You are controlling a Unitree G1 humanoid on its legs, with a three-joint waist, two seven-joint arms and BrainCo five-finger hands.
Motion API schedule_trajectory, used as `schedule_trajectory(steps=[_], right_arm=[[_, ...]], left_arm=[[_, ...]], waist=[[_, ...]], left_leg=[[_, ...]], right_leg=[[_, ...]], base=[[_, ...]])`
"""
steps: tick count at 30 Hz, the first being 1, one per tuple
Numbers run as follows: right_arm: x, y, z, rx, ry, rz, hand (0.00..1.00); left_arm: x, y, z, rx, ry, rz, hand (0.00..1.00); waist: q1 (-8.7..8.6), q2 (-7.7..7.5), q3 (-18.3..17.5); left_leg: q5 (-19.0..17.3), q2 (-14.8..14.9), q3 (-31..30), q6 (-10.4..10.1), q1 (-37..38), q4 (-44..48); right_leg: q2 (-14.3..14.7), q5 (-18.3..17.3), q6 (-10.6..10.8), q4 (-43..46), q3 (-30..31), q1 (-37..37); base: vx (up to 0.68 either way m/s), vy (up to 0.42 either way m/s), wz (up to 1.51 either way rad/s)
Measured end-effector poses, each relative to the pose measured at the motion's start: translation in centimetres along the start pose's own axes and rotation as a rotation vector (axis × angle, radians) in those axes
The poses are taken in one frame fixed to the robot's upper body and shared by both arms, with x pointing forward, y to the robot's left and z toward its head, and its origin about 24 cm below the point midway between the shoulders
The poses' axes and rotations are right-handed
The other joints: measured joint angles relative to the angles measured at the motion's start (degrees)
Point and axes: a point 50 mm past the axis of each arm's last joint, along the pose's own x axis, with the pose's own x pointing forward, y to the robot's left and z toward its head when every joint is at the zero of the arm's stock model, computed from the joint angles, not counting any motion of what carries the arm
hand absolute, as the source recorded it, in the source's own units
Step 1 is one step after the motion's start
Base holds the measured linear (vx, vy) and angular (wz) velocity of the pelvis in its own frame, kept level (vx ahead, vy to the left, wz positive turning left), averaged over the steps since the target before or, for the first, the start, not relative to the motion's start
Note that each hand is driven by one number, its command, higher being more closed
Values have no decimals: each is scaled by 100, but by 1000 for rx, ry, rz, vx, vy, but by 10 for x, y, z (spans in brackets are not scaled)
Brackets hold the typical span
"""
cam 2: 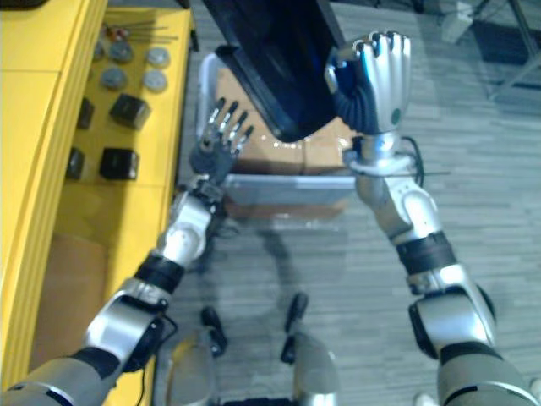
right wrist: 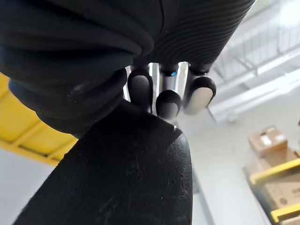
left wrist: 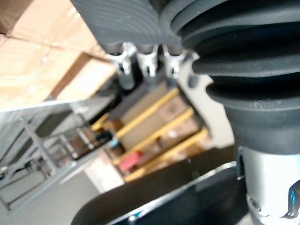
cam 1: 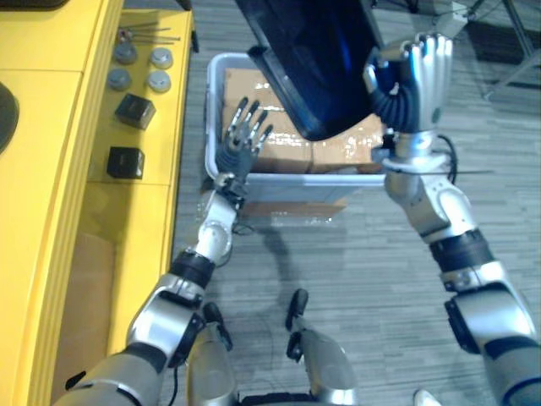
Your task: Walk over and take plastic housings, then place them on the shelf
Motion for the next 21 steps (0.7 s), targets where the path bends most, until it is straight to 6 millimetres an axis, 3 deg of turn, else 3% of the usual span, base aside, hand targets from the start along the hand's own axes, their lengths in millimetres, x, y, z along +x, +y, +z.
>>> schedule_trajectory(steps=[8, 21], right_arm=[[-20, 5, 5, 40, 7, 82, 100], [-50, 28, 29, 162, 11, 210, 100]], left_arm=[[-2, 3, -9, 17, 32, 28, 0], [-11, 7, -26, 12, 97, 74, 0]], waist=[[51, 211, -265], [84, 223, -677]], left_leg=[[-13, 17, -3, -13, -4, 5], [-67, 33, -27, -31, 111, -6]], right_leg=[[26, 20, -5, -60, 4, 22], [22, 22, 3, -116, 6, 172]], base=[[-4, 57, -1], [-4, 66, 0]])
